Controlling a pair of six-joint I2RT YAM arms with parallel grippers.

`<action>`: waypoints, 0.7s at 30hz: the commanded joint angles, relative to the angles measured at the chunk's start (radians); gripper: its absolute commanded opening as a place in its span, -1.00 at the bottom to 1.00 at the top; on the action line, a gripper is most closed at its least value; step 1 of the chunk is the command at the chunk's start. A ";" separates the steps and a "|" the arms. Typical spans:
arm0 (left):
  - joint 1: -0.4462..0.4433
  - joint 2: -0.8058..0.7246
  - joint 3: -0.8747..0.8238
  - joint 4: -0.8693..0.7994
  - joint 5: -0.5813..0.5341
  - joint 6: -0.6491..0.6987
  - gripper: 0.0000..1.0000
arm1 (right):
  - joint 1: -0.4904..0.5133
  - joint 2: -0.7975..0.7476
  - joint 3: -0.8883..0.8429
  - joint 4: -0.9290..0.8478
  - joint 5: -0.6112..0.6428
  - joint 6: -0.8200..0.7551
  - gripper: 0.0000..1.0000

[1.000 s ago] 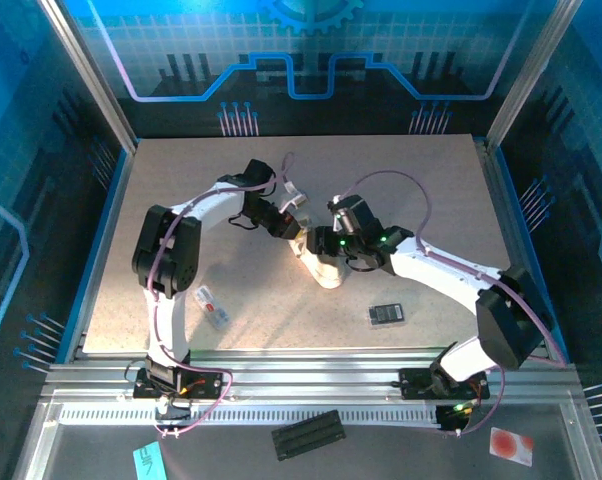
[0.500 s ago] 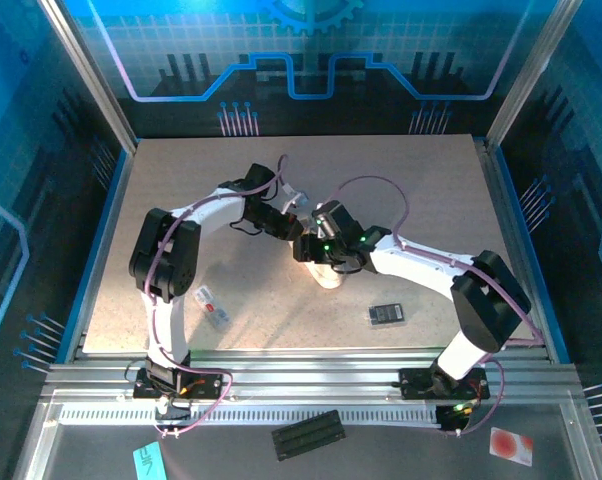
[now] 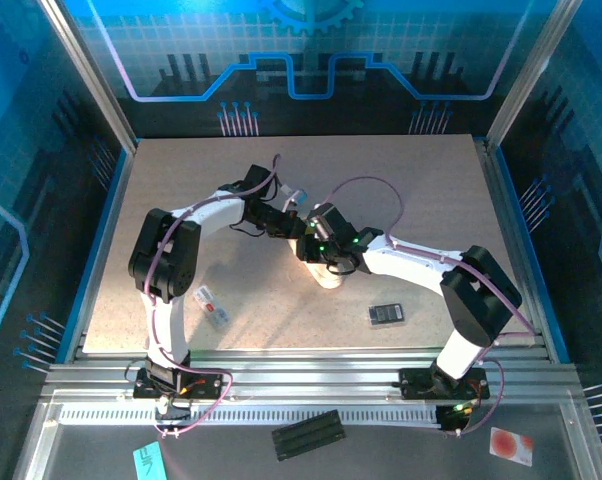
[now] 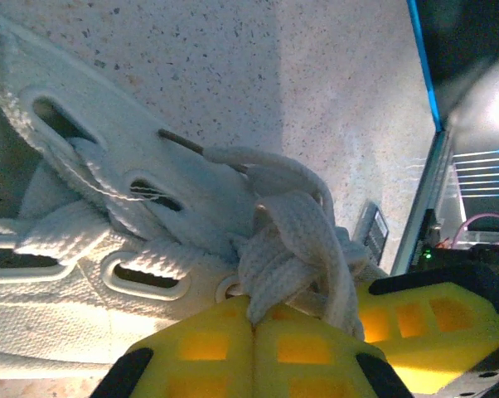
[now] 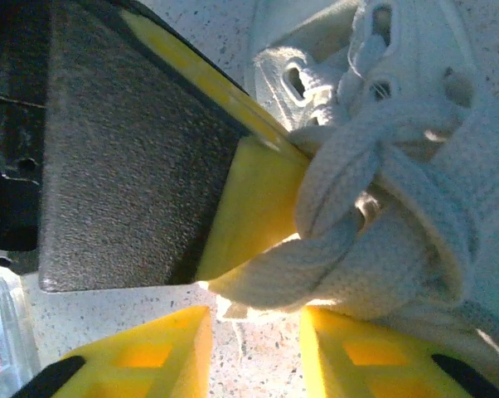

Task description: Tie the shoes

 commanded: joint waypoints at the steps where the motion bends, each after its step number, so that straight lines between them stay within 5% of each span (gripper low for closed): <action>1: 0.010 -0.025 -0.031 0.037 0.074 -0.061 -1.00 | 0.012 0.010 0.032 0.010 0.038 -0.013 -0.51; 7: 0.029 -0.026 -0.067 0.061 0.094 -0.078 -1.00 | 0.000 0.033 0.055 0.001 0.028 -0.025 -0.58; 12: 0.043 -0.036 -0.083 0.061 0.090 -0.071 -1.00 | -0.010 0.002 0.050 -0.027 0.017 -0.068 -0.99; 21: 0.056 -0.077 -0.131 0.068 0.035 -0.019 -1.00 | -0.127 -0.136 -0.031 -0.122 -0.123 -0.163 -1.00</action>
